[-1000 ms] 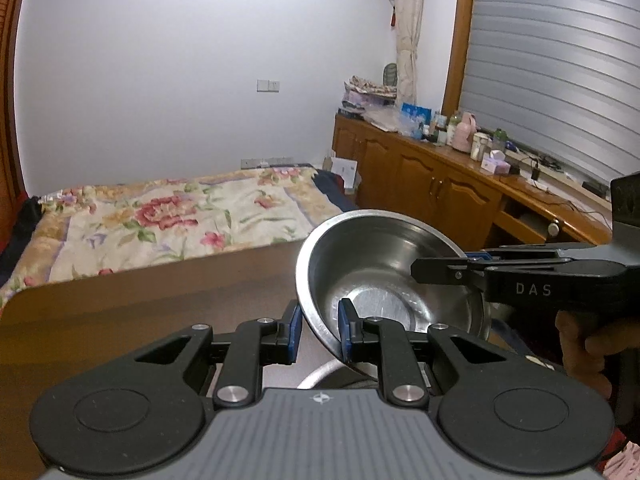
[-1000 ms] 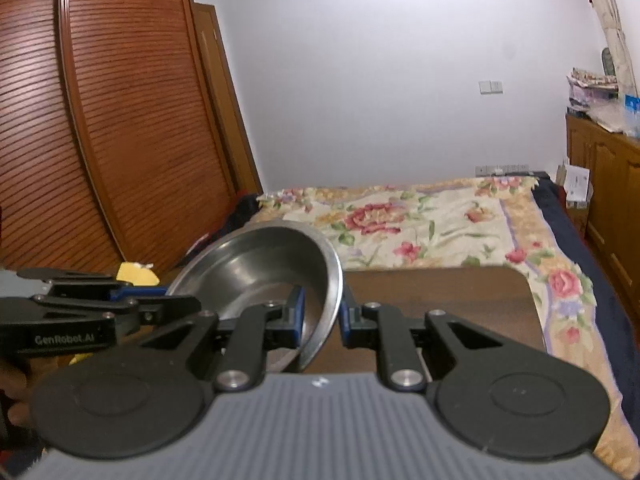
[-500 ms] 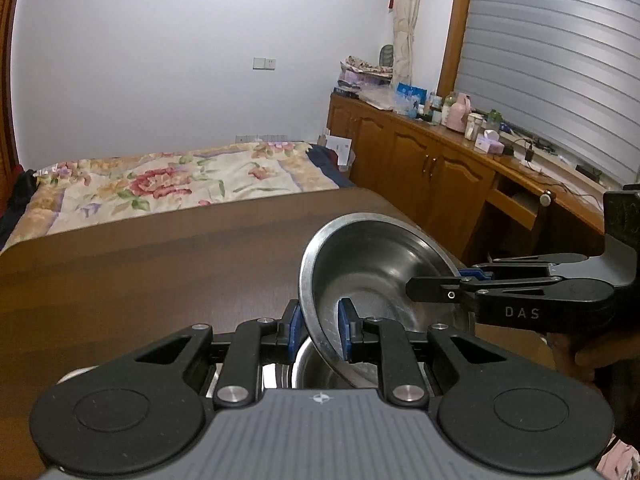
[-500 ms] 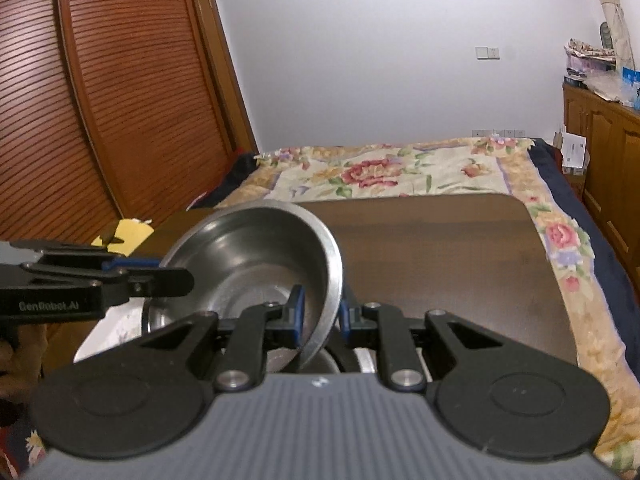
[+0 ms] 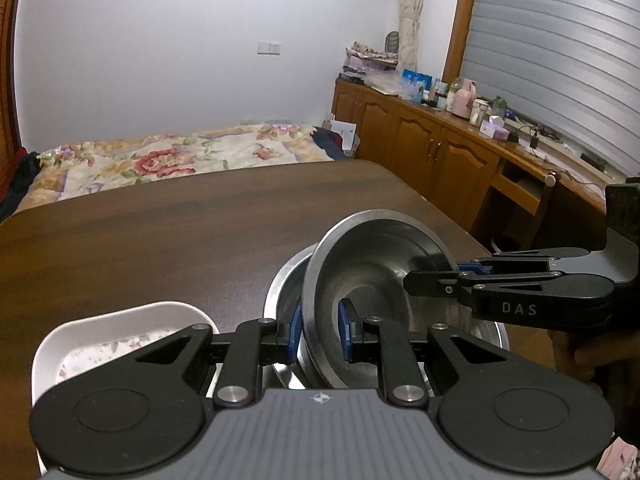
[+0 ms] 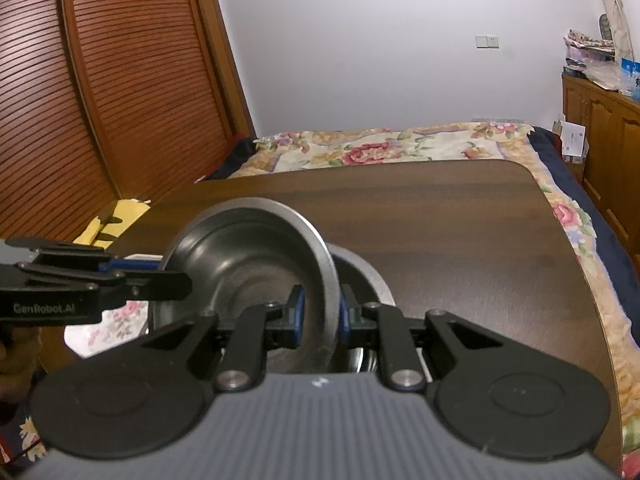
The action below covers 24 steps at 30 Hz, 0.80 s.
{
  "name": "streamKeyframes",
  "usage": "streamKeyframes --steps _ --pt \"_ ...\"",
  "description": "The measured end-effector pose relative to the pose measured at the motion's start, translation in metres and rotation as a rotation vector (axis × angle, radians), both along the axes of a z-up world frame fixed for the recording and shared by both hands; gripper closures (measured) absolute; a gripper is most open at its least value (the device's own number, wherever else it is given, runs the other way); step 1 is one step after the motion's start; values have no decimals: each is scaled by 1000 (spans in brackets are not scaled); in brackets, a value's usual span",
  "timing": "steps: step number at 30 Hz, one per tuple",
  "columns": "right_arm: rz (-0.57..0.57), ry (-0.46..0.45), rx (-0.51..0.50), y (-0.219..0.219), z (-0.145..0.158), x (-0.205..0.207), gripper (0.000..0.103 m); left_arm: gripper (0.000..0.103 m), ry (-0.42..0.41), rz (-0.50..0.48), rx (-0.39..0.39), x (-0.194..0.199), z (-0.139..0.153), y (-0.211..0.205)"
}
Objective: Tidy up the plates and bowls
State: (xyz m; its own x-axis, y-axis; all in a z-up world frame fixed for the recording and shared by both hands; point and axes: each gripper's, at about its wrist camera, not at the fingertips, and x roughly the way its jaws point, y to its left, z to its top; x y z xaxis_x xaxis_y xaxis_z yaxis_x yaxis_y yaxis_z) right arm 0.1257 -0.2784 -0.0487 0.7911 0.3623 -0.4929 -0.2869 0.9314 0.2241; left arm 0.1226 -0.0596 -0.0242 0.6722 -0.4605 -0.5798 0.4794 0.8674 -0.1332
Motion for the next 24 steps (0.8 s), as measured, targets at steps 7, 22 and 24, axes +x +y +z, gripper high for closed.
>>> streamKeyframes --steps 7,22,24 --pt "-1 8 3 -1 -4 0 83 82 -1 -1 11 1 -5 -1" --pt "-12 -18 -1 -3 -9 2 82 82 -2 11 -13 -1 -8 1" --pt "-11 -20 -1 -3 -10 1 82 82 -9 12 -17 -2 -8 2"
